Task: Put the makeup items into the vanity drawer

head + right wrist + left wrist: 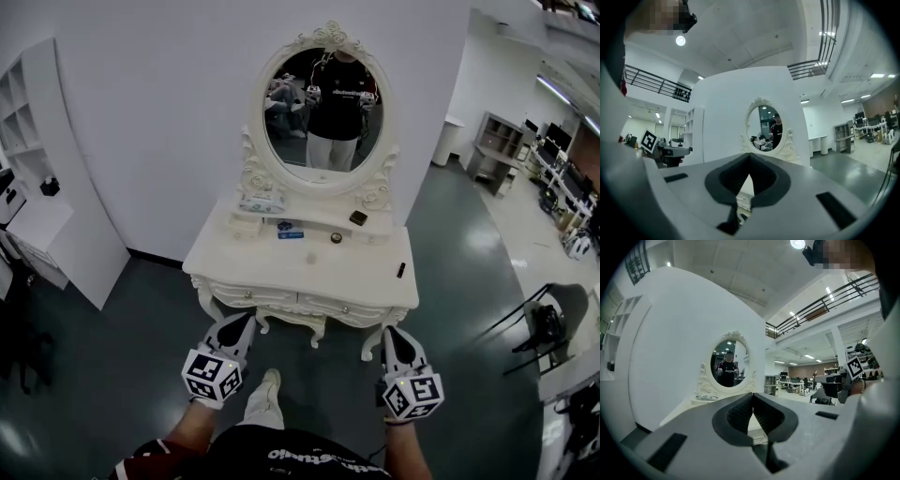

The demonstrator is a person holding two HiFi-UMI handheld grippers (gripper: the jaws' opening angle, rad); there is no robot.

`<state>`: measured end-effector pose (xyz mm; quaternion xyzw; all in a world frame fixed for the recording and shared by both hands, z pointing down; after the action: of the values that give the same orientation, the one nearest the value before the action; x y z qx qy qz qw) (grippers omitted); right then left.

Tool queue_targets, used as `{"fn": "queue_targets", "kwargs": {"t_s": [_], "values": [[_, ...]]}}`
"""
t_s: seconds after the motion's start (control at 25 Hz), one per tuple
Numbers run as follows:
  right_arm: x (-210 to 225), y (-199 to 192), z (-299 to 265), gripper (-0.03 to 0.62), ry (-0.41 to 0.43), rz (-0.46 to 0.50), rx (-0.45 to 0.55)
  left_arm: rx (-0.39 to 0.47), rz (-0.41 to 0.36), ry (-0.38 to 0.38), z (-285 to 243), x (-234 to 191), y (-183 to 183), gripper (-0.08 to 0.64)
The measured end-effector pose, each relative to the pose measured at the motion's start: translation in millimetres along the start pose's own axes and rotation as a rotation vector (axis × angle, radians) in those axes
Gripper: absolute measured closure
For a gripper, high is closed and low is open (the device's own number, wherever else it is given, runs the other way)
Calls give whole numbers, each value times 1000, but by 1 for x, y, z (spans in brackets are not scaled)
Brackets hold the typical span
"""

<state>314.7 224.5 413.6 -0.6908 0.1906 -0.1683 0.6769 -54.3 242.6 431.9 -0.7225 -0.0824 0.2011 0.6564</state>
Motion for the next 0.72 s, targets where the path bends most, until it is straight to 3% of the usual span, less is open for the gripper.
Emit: {"fn": "queue_targets", "kwargs": {"t_s": [0.4, 0.72], "values": [[23, 3, -75, 591, 24, -49, -7, 0, -11, -20, -70, -47, 13, 554], [44, 10, -158, 590, -25, -25, -6, -13, -49, -66, -142, -96, 30, 554]]}}
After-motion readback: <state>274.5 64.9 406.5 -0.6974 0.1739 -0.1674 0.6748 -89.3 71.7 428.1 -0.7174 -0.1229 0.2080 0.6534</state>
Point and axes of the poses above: the fingertips, and each gripper's own axes: z backward along the fingers, x to its right, y out of its top, the point moved 9 cm from there along z, backward along the fingers, and after that the axes turned 6 degrees about z, right-handed, at the moved point
